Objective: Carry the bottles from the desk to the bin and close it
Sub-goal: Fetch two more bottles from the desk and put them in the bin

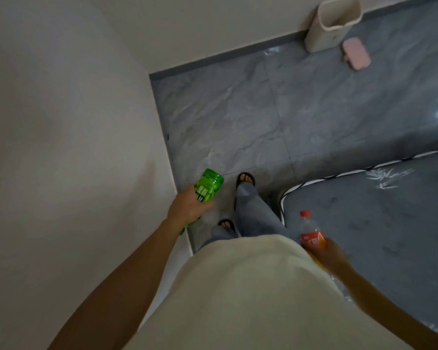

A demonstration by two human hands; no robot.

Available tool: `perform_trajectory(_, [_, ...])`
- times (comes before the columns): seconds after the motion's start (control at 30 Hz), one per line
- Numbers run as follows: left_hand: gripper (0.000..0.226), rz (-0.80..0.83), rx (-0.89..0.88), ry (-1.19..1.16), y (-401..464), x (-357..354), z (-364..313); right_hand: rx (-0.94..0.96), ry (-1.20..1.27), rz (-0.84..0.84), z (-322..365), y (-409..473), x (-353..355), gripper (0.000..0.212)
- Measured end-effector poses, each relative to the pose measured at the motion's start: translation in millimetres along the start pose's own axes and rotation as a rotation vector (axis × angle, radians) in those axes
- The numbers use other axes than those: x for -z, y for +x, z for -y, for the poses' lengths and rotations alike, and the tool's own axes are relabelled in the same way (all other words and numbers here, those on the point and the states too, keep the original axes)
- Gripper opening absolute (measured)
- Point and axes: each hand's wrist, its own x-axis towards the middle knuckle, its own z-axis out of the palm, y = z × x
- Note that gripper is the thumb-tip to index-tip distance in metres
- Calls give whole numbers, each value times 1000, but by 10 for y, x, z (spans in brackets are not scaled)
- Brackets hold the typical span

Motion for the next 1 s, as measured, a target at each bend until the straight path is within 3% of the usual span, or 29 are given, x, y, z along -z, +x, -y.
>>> perform_trajectory(0.2, [45,62,21,118,577,334,-485,-40,114,-19,830,437,598,53])
perform_trajectory(0.37, [47,107,131,219,934,574,-645,60,134,-95,1630,766,1239,49])
perform_trajectory(0.47, [66,134,197,268,1202,753,-763,100,176,-142,2055,981,1601,51])
perform_trajectory(0.57, [70,163,204,341,1546,945,-969,91,239,-154,2395,1188,1889,60])
perform_trajectory(0.7, [59,211,153,409,2031,1266,-1498,40,311,-170,2666,1336,2170,68])
perform_trajectory(0.87, [30,287,-53,495,2660,1506,-2551,-74,385,-141,2634,1341,2267,55])
perform_trajectory(1.0, [59,321,-166,531,3097,1444,-3523,-213,476,-120,2415,1294,2267,34])
